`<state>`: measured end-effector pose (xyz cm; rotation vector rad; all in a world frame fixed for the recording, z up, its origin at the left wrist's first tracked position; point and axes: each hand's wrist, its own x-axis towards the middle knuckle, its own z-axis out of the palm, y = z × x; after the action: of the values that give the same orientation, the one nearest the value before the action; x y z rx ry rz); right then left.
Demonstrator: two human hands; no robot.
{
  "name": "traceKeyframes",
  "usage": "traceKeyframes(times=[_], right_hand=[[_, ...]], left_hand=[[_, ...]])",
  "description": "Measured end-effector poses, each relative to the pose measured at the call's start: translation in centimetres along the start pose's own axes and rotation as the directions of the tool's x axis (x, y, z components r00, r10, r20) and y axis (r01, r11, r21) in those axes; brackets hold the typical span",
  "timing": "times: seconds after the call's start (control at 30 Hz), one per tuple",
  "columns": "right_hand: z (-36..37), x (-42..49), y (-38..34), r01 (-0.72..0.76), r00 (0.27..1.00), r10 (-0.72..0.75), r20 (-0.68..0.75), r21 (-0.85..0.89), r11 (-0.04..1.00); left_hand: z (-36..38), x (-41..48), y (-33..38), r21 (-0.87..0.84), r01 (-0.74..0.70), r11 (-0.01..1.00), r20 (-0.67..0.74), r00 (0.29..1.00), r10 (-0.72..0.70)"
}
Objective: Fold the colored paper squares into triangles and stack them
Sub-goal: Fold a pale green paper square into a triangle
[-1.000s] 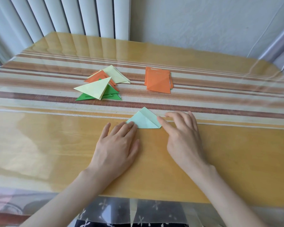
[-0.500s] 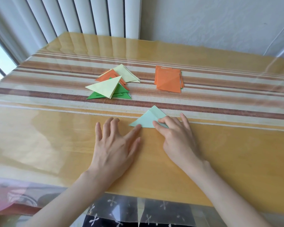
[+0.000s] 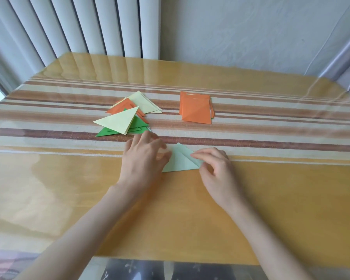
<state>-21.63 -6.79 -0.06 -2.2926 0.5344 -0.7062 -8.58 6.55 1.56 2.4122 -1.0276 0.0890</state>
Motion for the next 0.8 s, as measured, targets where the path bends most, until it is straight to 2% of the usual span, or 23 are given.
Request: traceKeyframes(times=[0.07,0.1,0.2,0.37,0.57,0.7,0.8], right_hand=[[-0.6,0.2,0.7,-0.095,0.987,0.082,-0.139,-0.096,0.991],[-0.8,0.2,1.1,-0.151,0.979,0.125,-0.159,-0.16,0.975],[-0.6,0.1,1.2,-0.249,0.968,0.235,-0.085,-0.229,0.941],[0.8,0.1,0.4,-0.195,0.981,0.187,-0.056,-0.262,0.945],[1.1,0.4,0.0,-0.2,0.98,0.198,-0.033,-0.218,0.955],[1.1,0.4,-0.1,-0.172,0.983,0.184,0.013,-0.296,0.94],[1.3,0.3,0.0,-0.17,0.985,0.173,-0.01,-0.262,0.95]], left_hand=[[0.6,1.5,0.1,-0.123,-0.015,0.992,0.08,0.997,0.025],[0.8,2.0,0.0,-0.187,-0.025,0.982,0.139,0.989,0.051],[1.5,2.6,-0.8,-0.19,-0.091,0.978,0.246,0.959,0.137],[2.1,2.7,-1.5,-0.114,-0.194,0.974,0.294,0.93,0.22],[2.0,2.7,-1.7,-0.145,-0.272,0.951,0.285,0.909,0.304],[1.6,3.4,-1.3,-0.205,-0.294,0.934,0.33,0.877,0.349],[1.4,3.9,-0.9,-0.317,-0.247,0.916,0.347,0.868,0.354]])
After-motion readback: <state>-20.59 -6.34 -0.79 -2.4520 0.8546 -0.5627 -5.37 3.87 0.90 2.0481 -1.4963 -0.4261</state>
